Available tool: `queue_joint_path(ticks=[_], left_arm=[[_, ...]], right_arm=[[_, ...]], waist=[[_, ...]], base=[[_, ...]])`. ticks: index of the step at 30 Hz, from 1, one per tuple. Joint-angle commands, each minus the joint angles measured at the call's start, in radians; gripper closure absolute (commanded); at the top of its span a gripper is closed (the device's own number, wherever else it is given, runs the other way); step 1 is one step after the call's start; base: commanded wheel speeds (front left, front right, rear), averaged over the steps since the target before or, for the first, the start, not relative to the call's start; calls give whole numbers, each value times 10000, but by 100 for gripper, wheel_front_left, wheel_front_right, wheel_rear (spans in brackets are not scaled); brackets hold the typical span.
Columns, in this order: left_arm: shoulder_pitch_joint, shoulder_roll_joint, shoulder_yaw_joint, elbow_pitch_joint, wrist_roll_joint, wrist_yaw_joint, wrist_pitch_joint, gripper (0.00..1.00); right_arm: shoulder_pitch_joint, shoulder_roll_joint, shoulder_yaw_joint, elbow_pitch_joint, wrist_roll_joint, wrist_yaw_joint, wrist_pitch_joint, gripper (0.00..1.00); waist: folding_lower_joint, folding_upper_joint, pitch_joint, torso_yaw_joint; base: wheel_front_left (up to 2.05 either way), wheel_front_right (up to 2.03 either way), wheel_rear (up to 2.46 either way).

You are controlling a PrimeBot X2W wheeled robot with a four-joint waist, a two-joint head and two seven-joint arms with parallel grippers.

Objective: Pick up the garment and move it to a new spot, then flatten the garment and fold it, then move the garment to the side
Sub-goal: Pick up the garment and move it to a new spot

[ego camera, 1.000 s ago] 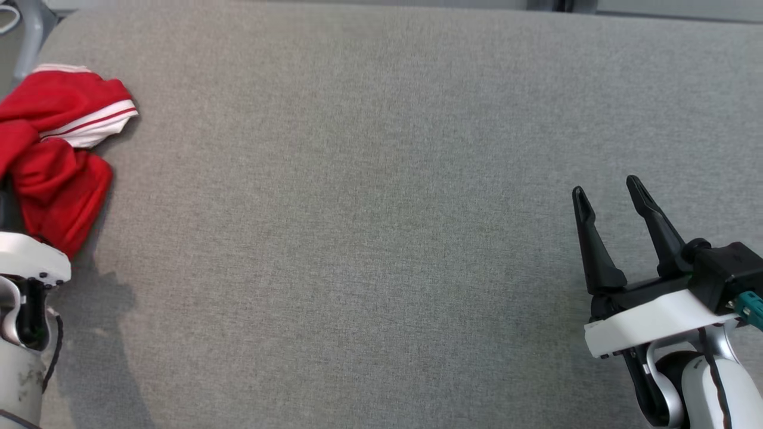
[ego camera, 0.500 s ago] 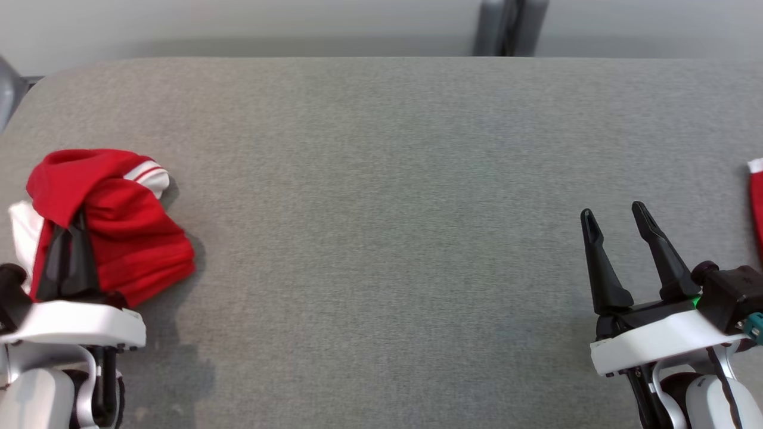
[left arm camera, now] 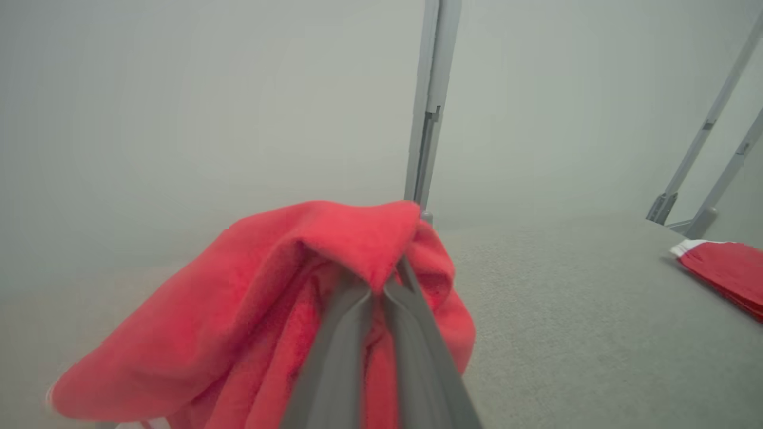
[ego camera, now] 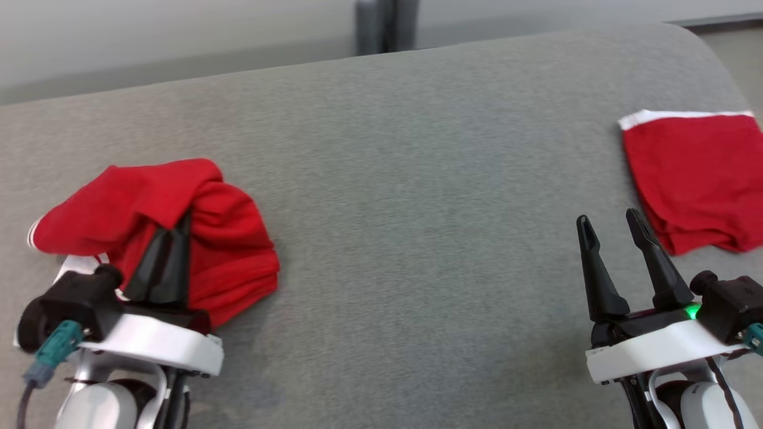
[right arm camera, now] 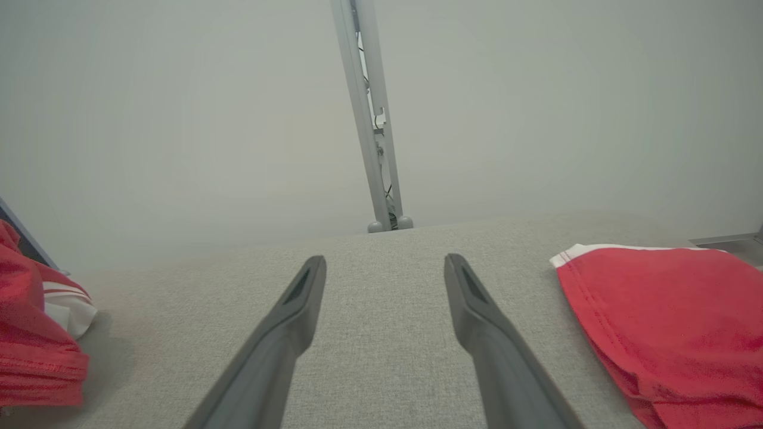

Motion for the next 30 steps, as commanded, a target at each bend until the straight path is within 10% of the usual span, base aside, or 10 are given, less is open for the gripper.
queue_joint_path(ticks=[1, 22, 24, 30], left_arm=[[-284, 25, -155, -54, 97, -120, 52, 100], [-2343, -1293, -3436, 2907, 517, -2086, 852, 99], [-2423, -1411, -3605, 3094, 561, -2191, 781, 0], [-2273, -1539, -3996, 3020, 473, -2470, 359, 0]], right_arm=[[33, -43, -3, 25, 81, 2, -117, 0], [-185, -40, 552, 927, 1096, 2, -1266, 0], [-225, -37, 550, 1014, 1144, 2, -1332, 0], [-371, -43, 446, 1226, 979, 2, -1354, 0]], waist=[[0, 0, 184, -740], [0, 0, 1494, -2974], [0, 0, 1503, -2885], [0, 0, 1186, -2273]], base=[[0, 0, 0], [0, 0, 0], [0, 0, 0], [0, 0, 0]])
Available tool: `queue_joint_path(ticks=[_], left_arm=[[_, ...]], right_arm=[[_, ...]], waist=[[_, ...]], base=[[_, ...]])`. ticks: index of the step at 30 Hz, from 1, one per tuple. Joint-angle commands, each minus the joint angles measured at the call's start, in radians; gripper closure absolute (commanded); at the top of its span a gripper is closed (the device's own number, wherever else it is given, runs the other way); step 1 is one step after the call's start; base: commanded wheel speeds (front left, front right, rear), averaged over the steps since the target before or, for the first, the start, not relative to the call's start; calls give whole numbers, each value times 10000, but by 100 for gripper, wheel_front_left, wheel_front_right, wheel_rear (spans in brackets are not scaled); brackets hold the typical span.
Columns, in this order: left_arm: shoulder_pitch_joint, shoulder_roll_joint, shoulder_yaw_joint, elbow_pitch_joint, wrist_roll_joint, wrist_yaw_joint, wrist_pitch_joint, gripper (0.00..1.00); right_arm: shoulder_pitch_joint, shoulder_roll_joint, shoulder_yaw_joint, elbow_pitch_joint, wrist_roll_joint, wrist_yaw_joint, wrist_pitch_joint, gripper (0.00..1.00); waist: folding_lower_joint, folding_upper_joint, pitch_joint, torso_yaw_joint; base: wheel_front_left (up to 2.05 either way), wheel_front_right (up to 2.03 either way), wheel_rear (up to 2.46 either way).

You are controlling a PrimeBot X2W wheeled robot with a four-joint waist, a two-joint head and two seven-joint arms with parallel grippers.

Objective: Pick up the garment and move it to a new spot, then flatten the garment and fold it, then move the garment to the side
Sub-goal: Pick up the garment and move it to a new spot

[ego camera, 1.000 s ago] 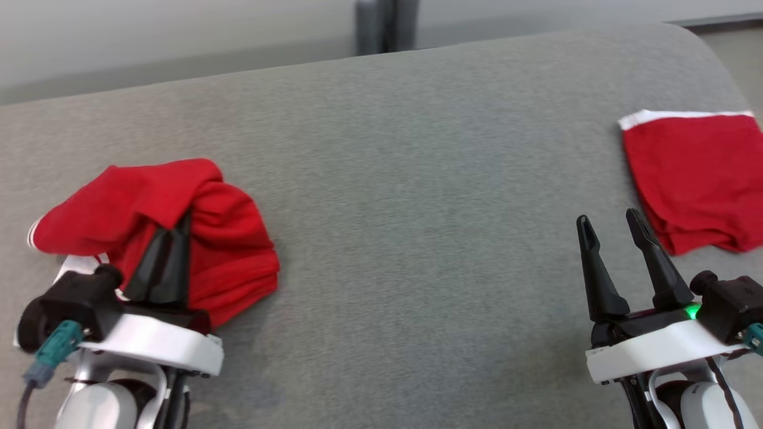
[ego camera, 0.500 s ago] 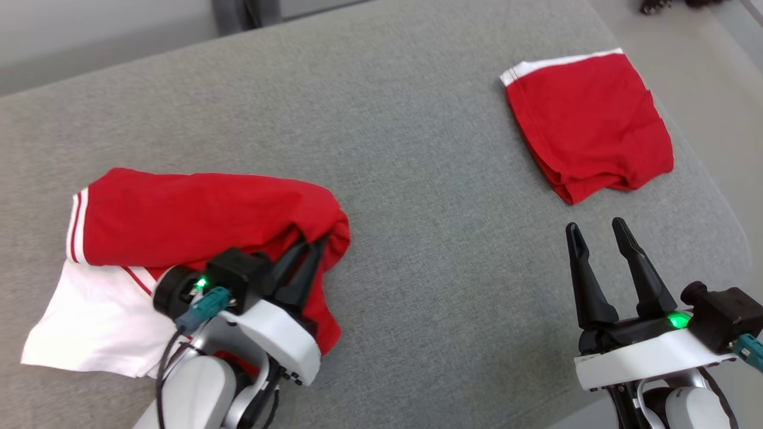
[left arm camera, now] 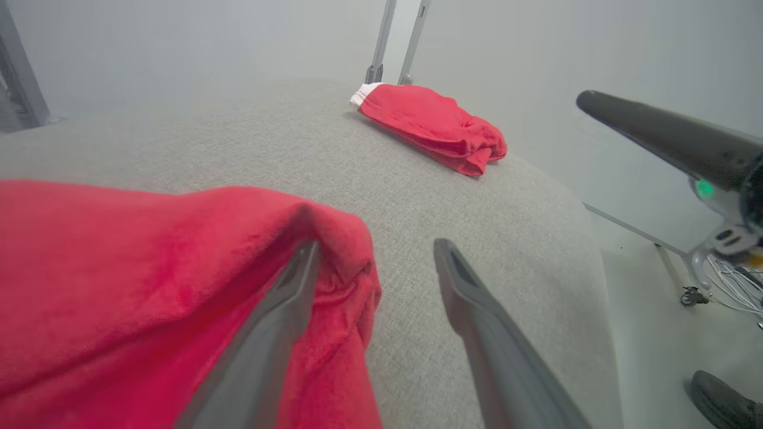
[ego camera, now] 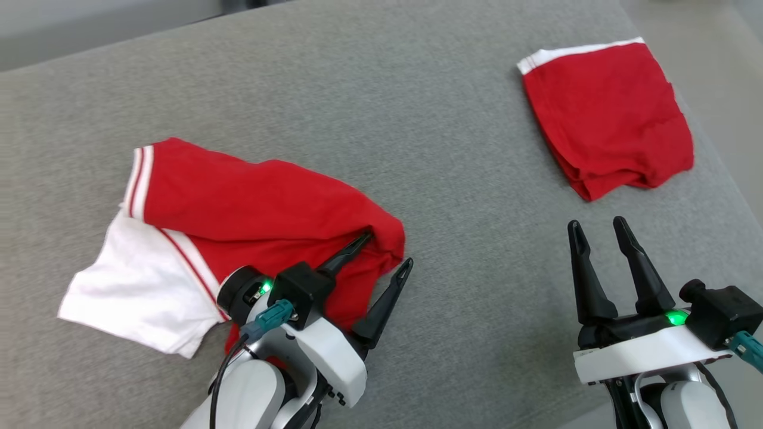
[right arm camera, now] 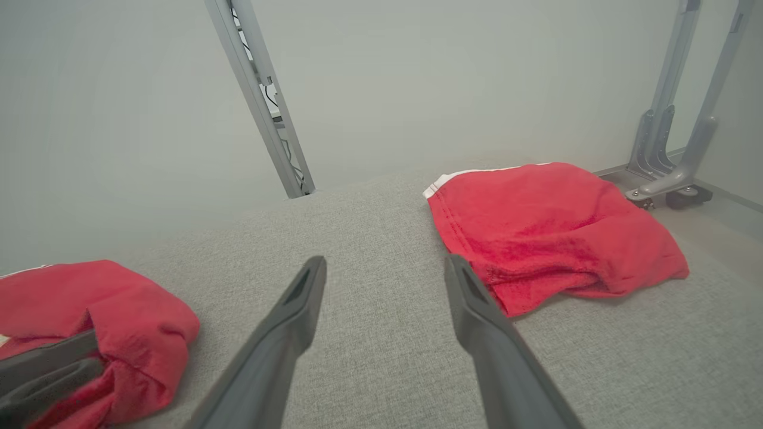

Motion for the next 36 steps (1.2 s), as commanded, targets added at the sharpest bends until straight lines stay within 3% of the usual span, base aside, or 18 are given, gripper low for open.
queue_joint_path(ticks=[1, 7, 13, 21, 30, 36], left_arm=[[87, 77, 4, -117, -76, -75, -170, 0], [544, 226, 470, -924, -236, 316, -878, 0], [926, 466, 1591, -1483, -396, 1136, -1833, 0], [1325, 840, 3078, -1547, -664, 1867, -2540, 0], [1933, 1547, 4200, -1425, -716, 1705, -2793, 0], [2482, 1732, 4219, -1343, -678, 1703, -2734, 0]], right_arm=[[-145, -44, -92, 22, -82, 2, -2, 0], [-107, -45, -370, -190, -520, 2, 324, 0], [-14, -50, -629, -476, -865, 2, 672, 0], [107, -48, -737, -695, -1176, 2, 1043, 0], [352, -51, -755, -748, -1633, 2, 1423, 0], [549, -48, -765, -789, -1819, 2, 1610, 0]], waist=[[0, 0, -271, 388], [0, 0, -802, 1489], [0, 0, -1137, 2413], [0, 0, -1562, 3157], [0, 0, -1988, 3586], [0, 0, -2283, 3648]], base=[[0, 0, 0], [0, 0, 0], [0, 0, 0], [0, 0, 0], [0, 0, 0], [0, 0, 0]])
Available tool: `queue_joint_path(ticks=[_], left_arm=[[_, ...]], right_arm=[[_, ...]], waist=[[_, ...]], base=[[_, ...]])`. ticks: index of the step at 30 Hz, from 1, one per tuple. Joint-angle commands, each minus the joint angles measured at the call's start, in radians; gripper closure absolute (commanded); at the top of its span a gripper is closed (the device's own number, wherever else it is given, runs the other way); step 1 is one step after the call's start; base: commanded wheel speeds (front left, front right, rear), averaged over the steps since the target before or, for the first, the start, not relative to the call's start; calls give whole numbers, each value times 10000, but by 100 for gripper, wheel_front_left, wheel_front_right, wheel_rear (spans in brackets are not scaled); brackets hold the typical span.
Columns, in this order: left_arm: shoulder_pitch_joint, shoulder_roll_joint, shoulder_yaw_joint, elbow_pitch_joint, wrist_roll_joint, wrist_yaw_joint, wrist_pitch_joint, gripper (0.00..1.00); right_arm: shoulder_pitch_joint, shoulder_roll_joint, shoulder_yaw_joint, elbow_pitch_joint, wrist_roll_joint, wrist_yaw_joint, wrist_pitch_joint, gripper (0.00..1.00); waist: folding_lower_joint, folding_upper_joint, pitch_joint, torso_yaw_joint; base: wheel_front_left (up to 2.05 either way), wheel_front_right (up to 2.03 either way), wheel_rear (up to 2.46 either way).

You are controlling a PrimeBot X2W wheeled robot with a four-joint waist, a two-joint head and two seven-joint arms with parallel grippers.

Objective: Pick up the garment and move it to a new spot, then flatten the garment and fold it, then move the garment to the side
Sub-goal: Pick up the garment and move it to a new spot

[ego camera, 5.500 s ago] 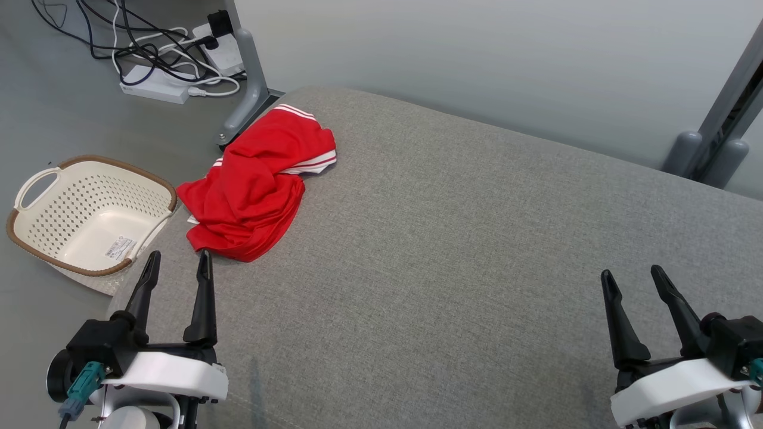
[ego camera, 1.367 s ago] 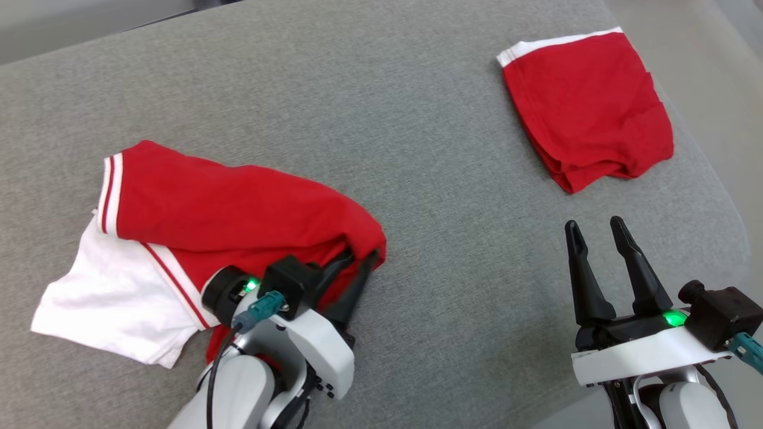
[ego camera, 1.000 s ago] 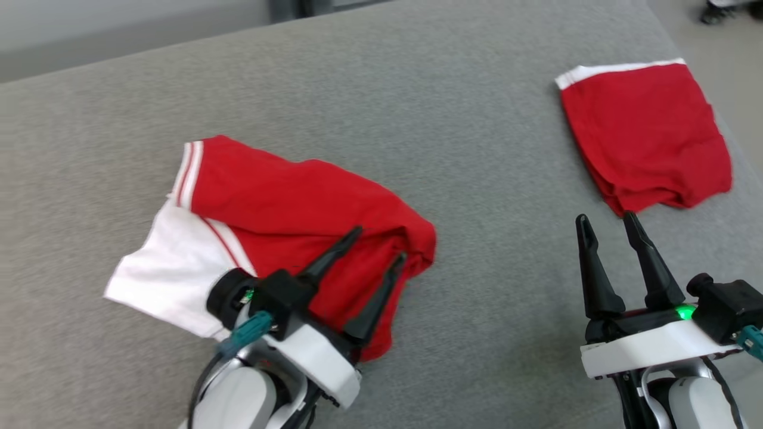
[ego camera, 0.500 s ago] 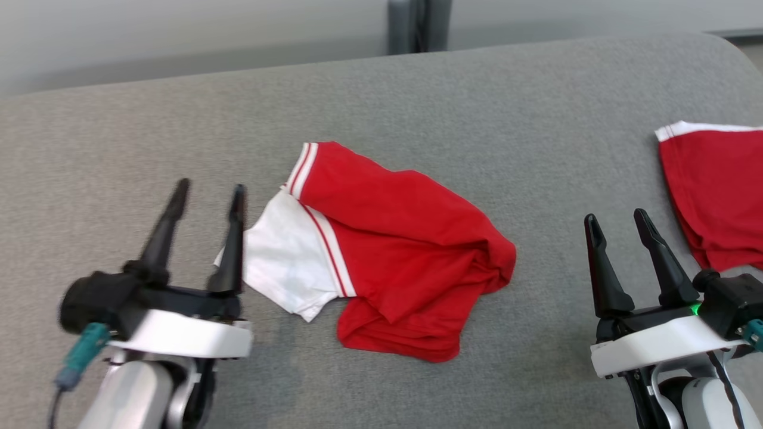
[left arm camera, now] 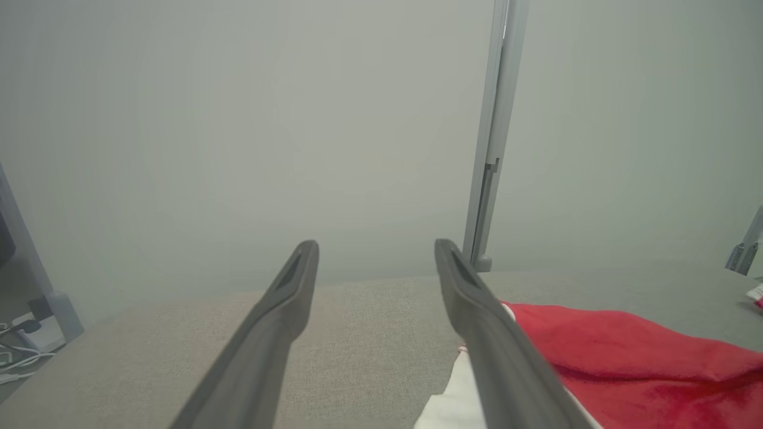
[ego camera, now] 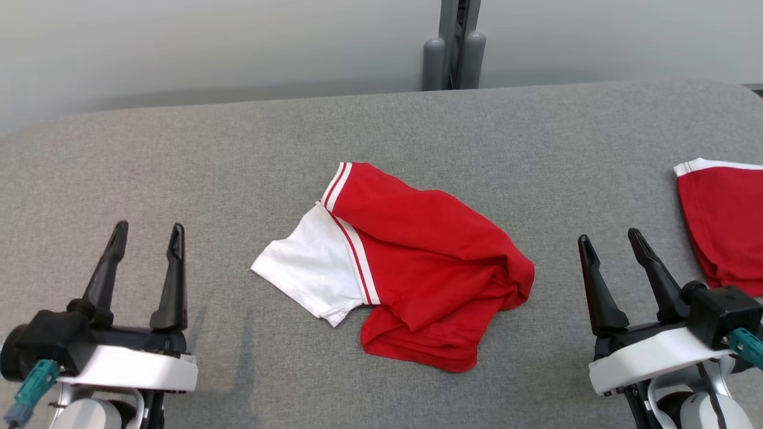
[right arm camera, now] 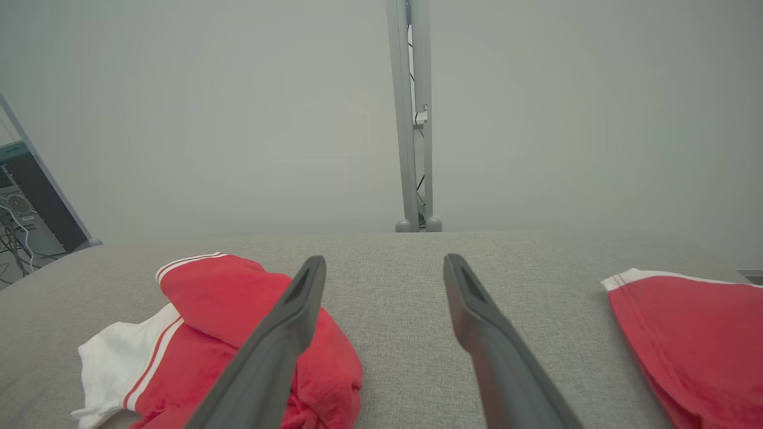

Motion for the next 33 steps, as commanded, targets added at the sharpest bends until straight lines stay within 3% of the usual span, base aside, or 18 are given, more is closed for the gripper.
queue_joint_path(ticks=[1, 33], left_arm=[[103, 64, -16, 3, -21, 1, 62, 0], [1602, 36, -350, -306, -241, 766, 1104, 0]], right_arm=[[109, -52, -46, -31, -51, 2, 36, 0], [1844, -52, -571, -1120, -108, 2, 919, 0]], waist=[[0, -1, -67, 10], [0, -1, -1617, -107]], base=[[0, 0, 0], [0, 0, 0]])
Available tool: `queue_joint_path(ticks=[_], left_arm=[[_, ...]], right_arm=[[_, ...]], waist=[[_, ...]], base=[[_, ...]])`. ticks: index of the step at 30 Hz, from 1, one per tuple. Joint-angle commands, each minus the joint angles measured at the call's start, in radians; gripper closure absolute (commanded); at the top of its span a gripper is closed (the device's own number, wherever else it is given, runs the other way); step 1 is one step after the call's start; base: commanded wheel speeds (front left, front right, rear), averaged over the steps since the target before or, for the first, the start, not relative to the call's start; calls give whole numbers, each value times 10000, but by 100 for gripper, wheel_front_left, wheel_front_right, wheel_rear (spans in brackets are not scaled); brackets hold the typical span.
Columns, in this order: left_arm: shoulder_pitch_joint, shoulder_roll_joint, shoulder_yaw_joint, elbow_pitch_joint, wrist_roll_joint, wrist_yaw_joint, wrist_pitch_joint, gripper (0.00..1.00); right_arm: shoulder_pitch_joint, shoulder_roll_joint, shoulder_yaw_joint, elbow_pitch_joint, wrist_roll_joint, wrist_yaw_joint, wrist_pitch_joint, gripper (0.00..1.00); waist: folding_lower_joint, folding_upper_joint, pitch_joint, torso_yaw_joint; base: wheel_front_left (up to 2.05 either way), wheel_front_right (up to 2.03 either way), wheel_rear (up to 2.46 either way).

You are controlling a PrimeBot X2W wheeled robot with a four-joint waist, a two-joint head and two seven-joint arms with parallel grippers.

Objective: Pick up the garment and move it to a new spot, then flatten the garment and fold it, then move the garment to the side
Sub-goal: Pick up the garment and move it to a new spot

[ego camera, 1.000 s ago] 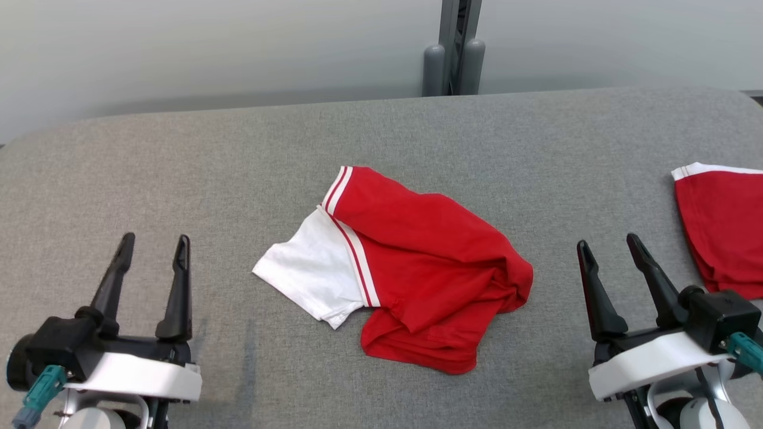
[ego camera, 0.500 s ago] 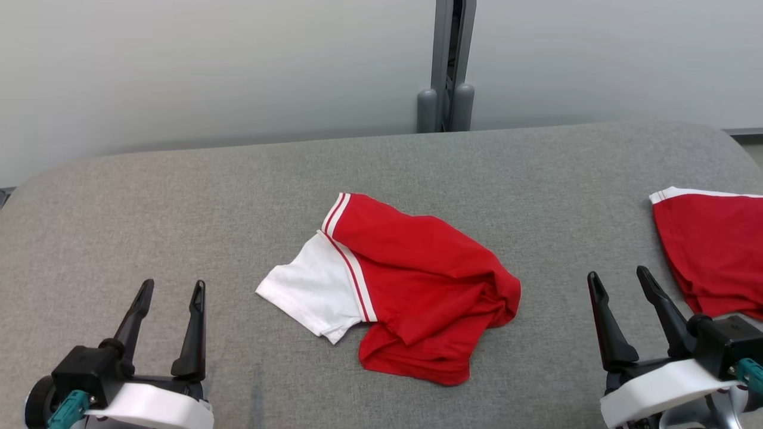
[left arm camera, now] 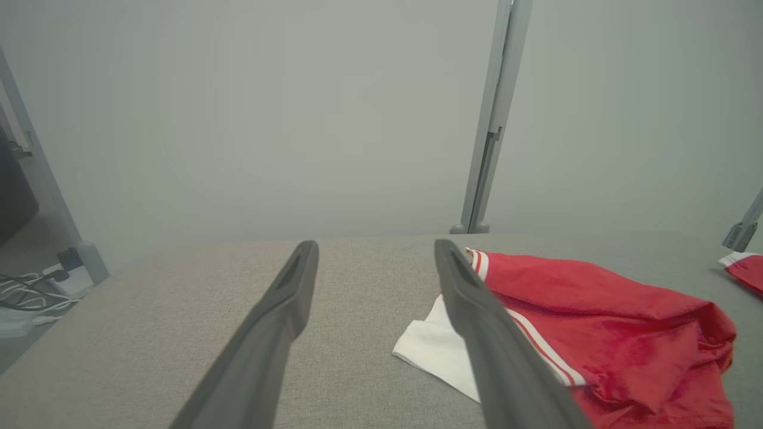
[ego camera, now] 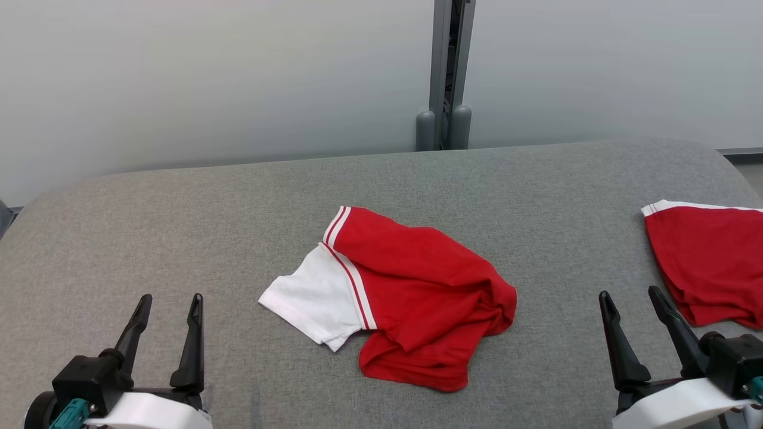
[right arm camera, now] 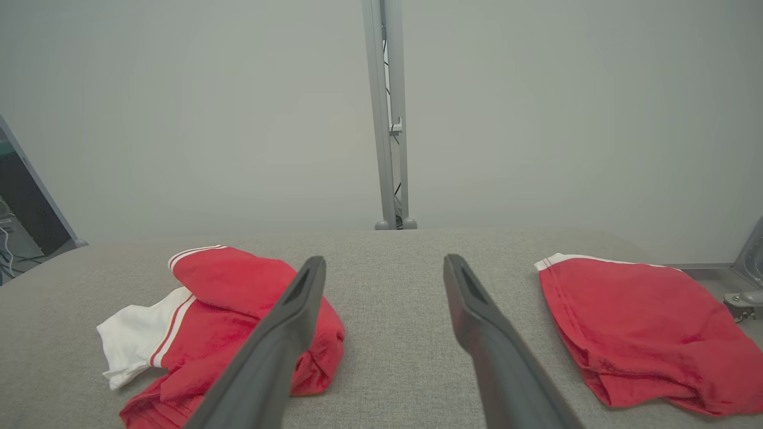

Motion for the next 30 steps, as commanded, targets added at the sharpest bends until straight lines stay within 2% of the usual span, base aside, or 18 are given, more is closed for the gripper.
queue_joint_path(ticks=[1, 30], left_arm=[[35, 62, 48, -42, -37, 47, 11, 0], [-172, 96, -63, 72, -162, 225, 47, 0]], right_arm=[[70, -52, -46, -89, 41, 2, 43, 0], [14, -52, -103, -28, 151, 2, -21, 0]], waist=[[0, -1, 15, -8], [0, -1, 136, -32]], base=[[0, 0, 0], [0, 0, 0]])
